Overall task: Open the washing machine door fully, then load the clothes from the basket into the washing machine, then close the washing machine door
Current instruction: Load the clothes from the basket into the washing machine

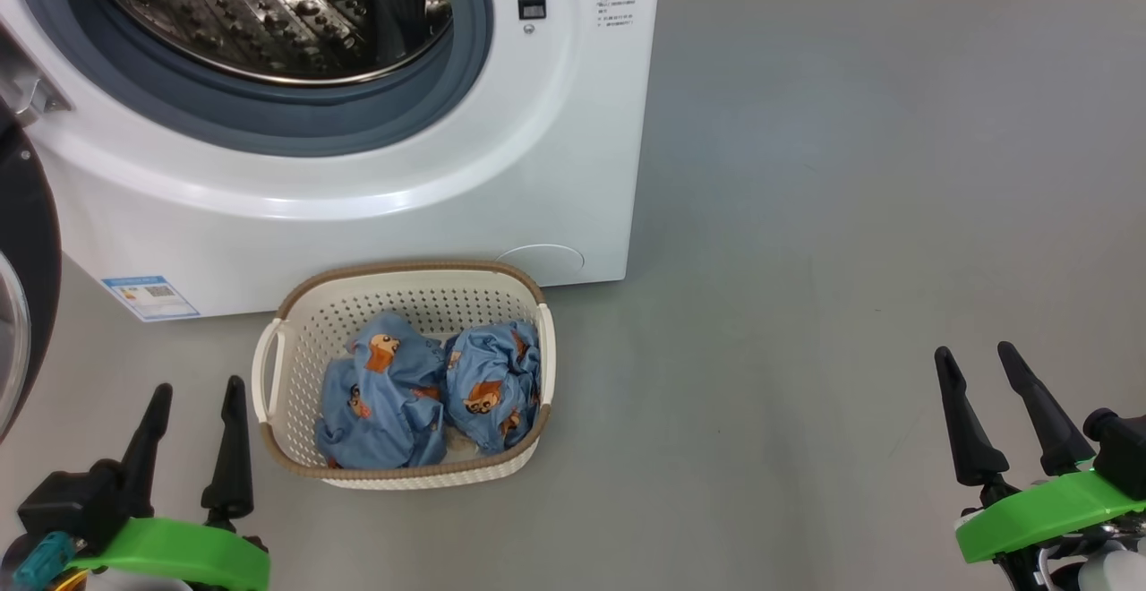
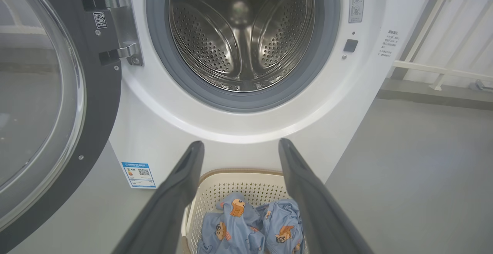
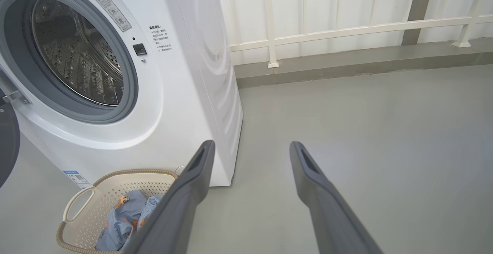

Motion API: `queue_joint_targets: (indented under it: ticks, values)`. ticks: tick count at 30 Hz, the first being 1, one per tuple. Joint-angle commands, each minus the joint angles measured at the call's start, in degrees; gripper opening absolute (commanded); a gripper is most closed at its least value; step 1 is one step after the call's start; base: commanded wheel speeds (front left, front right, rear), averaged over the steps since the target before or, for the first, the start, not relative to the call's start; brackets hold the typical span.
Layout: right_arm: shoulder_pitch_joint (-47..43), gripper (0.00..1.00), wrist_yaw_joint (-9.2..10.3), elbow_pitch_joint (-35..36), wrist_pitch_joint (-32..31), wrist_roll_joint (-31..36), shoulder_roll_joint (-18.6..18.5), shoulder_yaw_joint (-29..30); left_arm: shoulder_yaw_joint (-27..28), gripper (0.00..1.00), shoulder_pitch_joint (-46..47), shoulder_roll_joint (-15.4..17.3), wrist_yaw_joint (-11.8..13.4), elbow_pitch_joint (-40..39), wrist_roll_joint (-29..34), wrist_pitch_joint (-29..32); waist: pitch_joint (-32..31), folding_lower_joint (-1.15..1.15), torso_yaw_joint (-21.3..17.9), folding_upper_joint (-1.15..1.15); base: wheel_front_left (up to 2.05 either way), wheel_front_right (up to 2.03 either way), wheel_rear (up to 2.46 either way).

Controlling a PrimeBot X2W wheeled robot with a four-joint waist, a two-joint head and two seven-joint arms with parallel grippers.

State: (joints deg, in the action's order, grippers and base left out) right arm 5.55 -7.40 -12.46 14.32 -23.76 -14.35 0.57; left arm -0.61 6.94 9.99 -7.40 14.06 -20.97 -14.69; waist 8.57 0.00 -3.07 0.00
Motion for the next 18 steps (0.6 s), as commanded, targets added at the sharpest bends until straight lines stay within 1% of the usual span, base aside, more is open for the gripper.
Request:
queue_joint_targets:
  ticks: [1,7,10,14,18]
  values:
    - [-0.56,1.00,-0.09,1.48,0.68,0.79,-0.84,-1.16,2.03,1.00,0.16,1.35,-0.09,-1.76,0.49,-0.30,0.05,0.00,0.06,0.00,0.00,0.00,0.00]
    - [-0.48,1.00,-0.09,1.47,0.68,0.79,-0.89,-1.25,1.79,1.00,0.12,1.50,-0.09,-2.18,0.27,-0.30,0.14,0.00,0.06,0.00,0.02,-0.02,0.00]
    - [-0.45,1.00,-0.09,1.49,0.68,0.78,-0.92,-1.29,1.58,1.00,0.12,1.62,-0.09,-2.33,0.10,-0.30,0.18,0.00,0.06,0.00,0.39,-0.42,0.03]
    - [-0.30,1.00,-0.09,1.53,0.68,0.75,-0.91,-1.40,1.21,1.00,0.20,1.86,-0.09,-2.25,-0.33,-0.30,0.40,0.00,0.04,0.00,0.87,-0.91,0.04]
    - [-0.10,1.00,-0.09,1.60,0.68,0.74,-0.85,-1.34,1.25,1.00,0.54,1.99,-0.09,-2.32,-0.52,-0.30,0.79,0.00,0.10,0.00,1.33,-1.36,0.03]
